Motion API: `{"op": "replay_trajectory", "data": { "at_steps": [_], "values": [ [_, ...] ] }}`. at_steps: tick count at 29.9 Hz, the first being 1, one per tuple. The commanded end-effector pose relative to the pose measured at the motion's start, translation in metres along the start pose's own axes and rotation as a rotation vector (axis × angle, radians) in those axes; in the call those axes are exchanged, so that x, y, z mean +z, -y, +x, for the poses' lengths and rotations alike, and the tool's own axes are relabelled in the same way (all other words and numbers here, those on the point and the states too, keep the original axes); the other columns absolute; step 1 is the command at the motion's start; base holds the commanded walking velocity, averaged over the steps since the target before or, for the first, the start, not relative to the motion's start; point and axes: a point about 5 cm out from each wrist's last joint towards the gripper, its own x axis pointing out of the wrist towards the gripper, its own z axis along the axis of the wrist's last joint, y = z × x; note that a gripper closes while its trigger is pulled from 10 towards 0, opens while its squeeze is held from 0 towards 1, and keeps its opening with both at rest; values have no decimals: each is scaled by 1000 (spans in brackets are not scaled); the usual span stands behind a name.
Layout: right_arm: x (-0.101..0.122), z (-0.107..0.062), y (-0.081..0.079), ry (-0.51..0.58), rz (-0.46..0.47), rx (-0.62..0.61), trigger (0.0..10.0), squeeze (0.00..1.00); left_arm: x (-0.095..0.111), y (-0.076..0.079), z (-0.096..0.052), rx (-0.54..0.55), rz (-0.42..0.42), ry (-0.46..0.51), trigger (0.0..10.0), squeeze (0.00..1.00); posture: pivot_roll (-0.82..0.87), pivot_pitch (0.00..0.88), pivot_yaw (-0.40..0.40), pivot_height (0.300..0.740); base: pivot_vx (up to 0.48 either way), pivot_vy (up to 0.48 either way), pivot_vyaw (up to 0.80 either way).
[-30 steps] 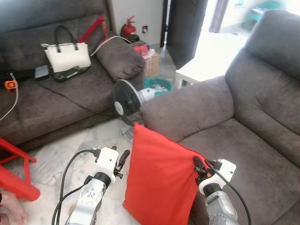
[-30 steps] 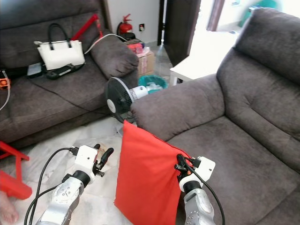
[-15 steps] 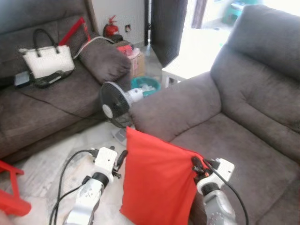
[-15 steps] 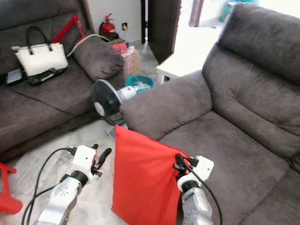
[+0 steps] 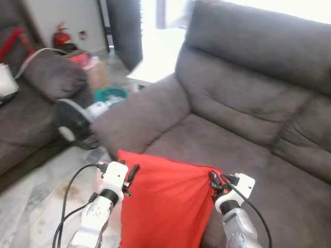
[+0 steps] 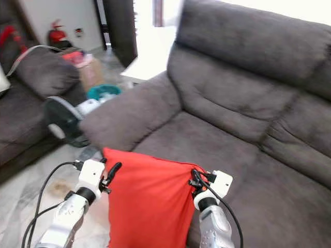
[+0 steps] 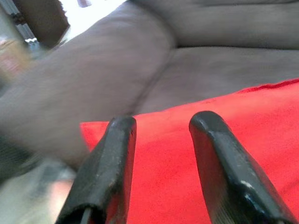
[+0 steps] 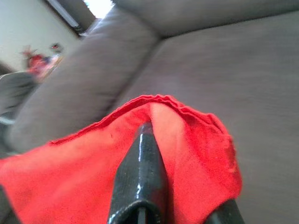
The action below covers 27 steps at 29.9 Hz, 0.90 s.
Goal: Move the pillow to the sofa from floor
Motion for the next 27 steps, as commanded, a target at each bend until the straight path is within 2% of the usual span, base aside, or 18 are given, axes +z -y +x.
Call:
{"op": "replay_trajectory", "data": {
  "at_steps": [1,16,21,27],
  "values": [
    [28,8,-3,138,-24,6,10000,0,-1,0,-2,-10,21,-7,10000,0,61,27,-12,740,0,0,-775],
    [28,7,0,139,-28,-10,10000,0,-1,0,-1,-15,23,-4,10000,0,60,24,-12,740,0,0,-775],
    [28,7,0,138,-29,-12,10000,0,0,1,-1,-15,22,-1,10000,0,59,20,-12,740,0,-434,-775],
    [27,8,-1,135,-38,-6,10000,0,1,1,-1,-13,20,2,10000,0,59,18,-12,740,0,0,-775]
  ]
}}
